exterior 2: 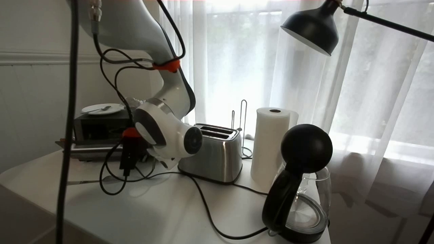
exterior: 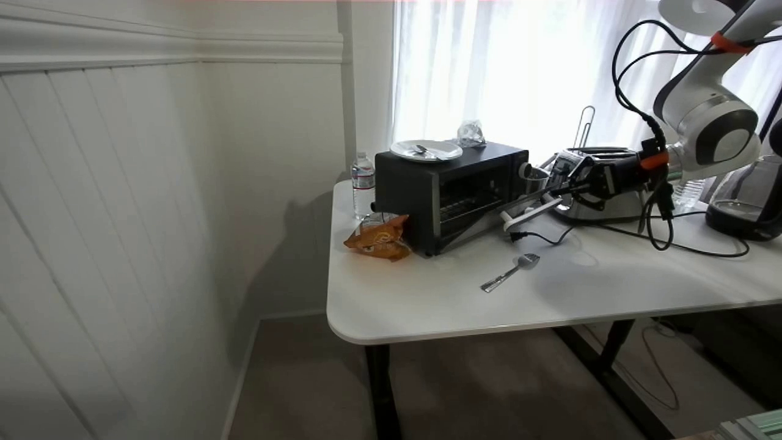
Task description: Close the toaster oven
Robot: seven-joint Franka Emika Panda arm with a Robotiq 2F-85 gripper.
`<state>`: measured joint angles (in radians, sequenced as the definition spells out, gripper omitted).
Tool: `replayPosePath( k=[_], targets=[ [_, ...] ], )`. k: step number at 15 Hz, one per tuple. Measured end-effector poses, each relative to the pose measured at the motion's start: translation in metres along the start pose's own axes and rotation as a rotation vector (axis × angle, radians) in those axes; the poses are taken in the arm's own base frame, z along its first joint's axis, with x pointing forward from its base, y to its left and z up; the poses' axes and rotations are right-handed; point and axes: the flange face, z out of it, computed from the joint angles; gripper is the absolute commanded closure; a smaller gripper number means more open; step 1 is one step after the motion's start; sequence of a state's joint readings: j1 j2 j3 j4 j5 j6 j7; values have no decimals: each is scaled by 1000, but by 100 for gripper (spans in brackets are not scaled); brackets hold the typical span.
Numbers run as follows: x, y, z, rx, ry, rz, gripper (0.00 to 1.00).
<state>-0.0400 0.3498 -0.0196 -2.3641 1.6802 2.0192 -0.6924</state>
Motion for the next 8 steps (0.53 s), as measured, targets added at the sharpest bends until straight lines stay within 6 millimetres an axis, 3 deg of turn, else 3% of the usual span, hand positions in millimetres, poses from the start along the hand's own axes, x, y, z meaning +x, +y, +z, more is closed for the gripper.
replayPosePath(
  k=[8],
  targets=[
    [-9,-15,15,120,-32,-42,100]
  ],
)
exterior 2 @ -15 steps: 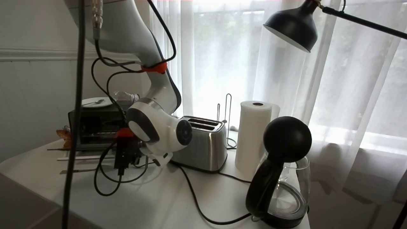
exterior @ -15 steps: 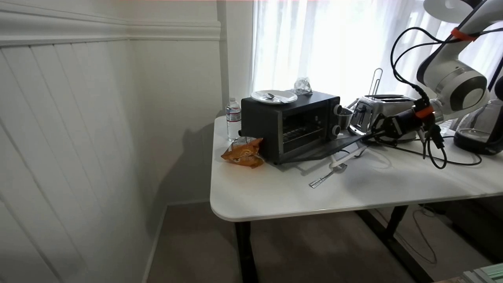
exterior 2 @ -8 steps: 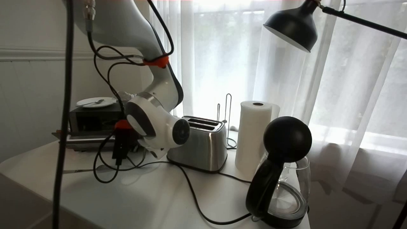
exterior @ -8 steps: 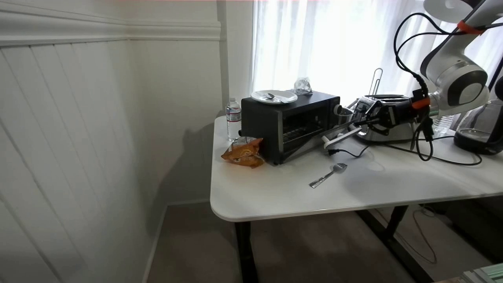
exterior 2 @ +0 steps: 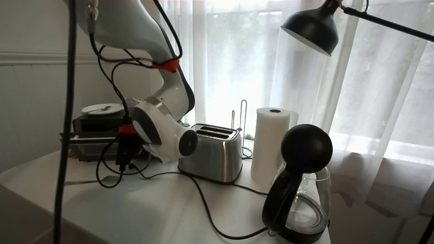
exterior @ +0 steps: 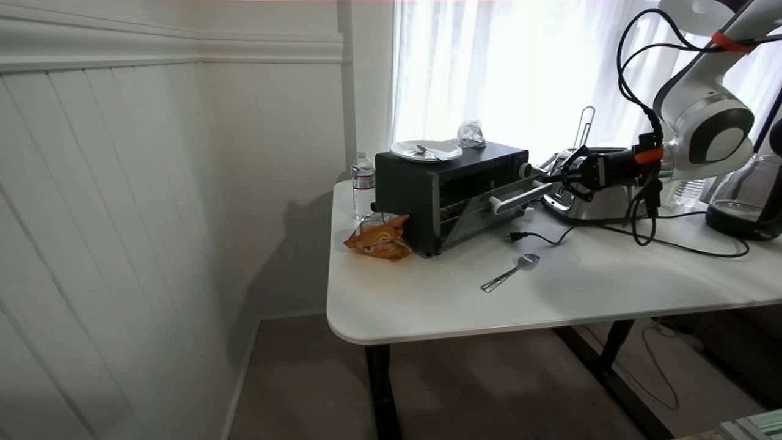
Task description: Close the toaster oven
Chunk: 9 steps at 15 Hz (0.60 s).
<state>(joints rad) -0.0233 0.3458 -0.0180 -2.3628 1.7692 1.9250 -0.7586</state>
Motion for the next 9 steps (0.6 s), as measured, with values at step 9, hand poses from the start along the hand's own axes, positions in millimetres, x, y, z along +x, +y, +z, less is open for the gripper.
replayPosePath(
  k=[9],
  targets=[
    [-5,-10,20,99,50,-60,100]
  ],
)
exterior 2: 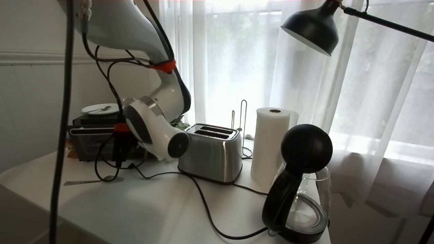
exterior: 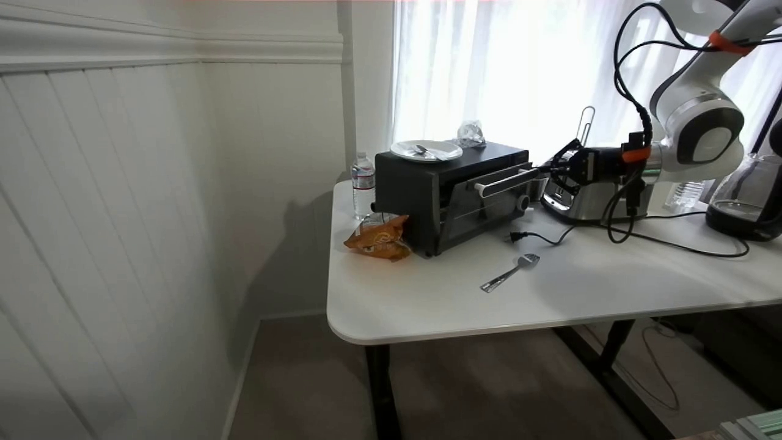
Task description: Close the toaster oven
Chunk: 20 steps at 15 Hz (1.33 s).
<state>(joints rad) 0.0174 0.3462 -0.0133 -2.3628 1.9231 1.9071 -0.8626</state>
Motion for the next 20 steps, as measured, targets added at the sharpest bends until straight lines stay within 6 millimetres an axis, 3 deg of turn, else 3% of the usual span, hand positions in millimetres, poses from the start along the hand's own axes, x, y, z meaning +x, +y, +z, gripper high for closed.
replayPosePath(
  k=[12,17,18,19,20],
  targets=[
    [-1,-3,8,46,66,-71,100],
    [-1,-20,-11,-124,181,-155,100],
    [-3,-28,-17,-168,209,-181,95],
    [-5,-37,-23,-219,226,-213,73],
    [-9,-46,-29,-272,235,-248,70]
  ],
)
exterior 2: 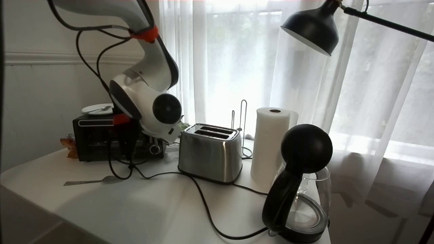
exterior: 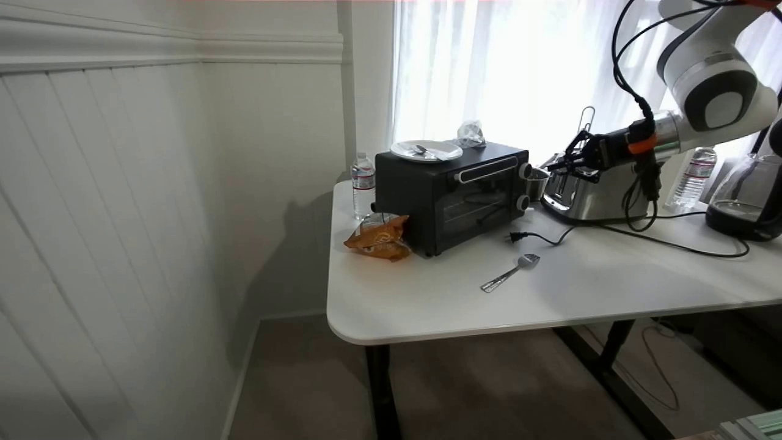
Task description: Close the toaster oven
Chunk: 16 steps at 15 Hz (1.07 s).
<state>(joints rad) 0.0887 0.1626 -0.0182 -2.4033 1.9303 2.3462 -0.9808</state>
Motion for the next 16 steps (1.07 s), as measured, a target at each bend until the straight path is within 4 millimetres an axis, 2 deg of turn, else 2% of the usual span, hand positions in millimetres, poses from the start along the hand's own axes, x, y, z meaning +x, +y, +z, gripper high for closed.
replayPosePath(
  k=[1,3,7,11,16],
  targets=[
    [-1,-7,-8,-49,1,-42,69],
    [-4,-21,-23,-143,-29,-118,59],
    [-18,-40,-44,-316,-107,-270,31],
    [-47,-42,-50,-473,-241,-412,2],
    [-71,-44,-56,-651,-418,-516,0]
  ],
)
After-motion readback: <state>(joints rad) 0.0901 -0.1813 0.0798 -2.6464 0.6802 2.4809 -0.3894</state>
